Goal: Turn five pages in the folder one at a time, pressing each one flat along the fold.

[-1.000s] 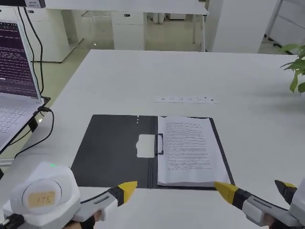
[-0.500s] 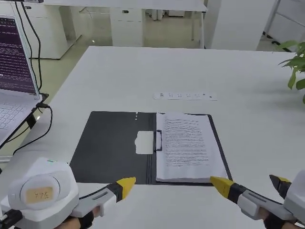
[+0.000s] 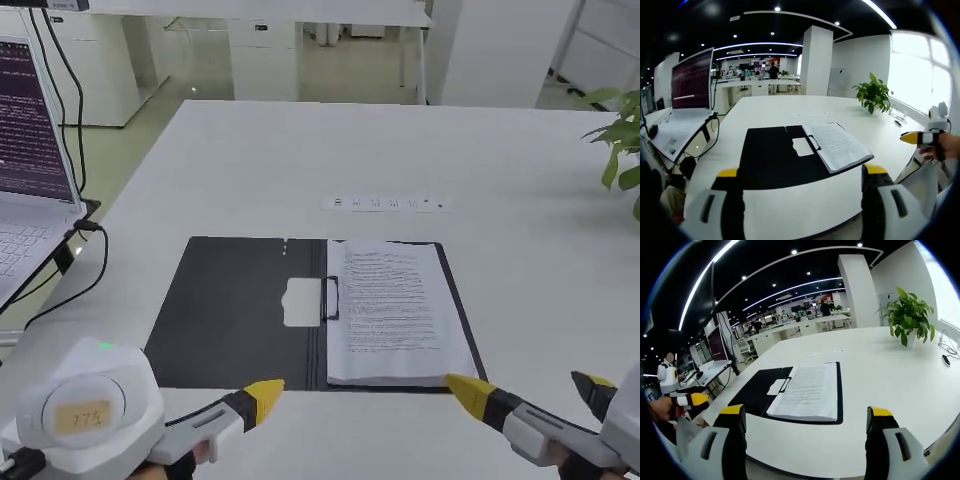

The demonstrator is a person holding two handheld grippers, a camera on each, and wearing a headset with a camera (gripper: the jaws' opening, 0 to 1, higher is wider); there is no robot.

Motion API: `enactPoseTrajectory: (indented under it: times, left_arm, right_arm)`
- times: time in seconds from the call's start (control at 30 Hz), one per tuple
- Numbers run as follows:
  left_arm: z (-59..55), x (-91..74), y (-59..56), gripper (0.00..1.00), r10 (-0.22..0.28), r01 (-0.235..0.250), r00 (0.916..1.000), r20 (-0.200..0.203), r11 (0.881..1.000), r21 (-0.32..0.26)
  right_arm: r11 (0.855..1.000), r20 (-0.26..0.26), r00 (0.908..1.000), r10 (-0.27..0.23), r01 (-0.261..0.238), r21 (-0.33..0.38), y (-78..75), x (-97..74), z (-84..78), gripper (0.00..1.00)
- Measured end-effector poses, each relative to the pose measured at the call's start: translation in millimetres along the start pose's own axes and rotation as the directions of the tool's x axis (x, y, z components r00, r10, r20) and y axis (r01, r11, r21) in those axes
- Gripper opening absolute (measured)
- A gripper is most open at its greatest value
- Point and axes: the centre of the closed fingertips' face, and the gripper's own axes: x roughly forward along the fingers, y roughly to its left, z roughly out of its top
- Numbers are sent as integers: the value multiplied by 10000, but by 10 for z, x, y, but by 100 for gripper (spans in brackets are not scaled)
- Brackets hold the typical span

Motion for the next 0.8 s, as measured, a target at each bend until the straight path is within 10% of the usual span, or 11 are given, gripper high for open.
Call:
enactPoseTrajectory:
  times: [0.8]
  left_arm:
    - [36,43,-21,99,-103,102,9999,33,9999,118]
  right_arm:
    - [10000,-18,10000,-32,32,-16,-3,11,6,100]
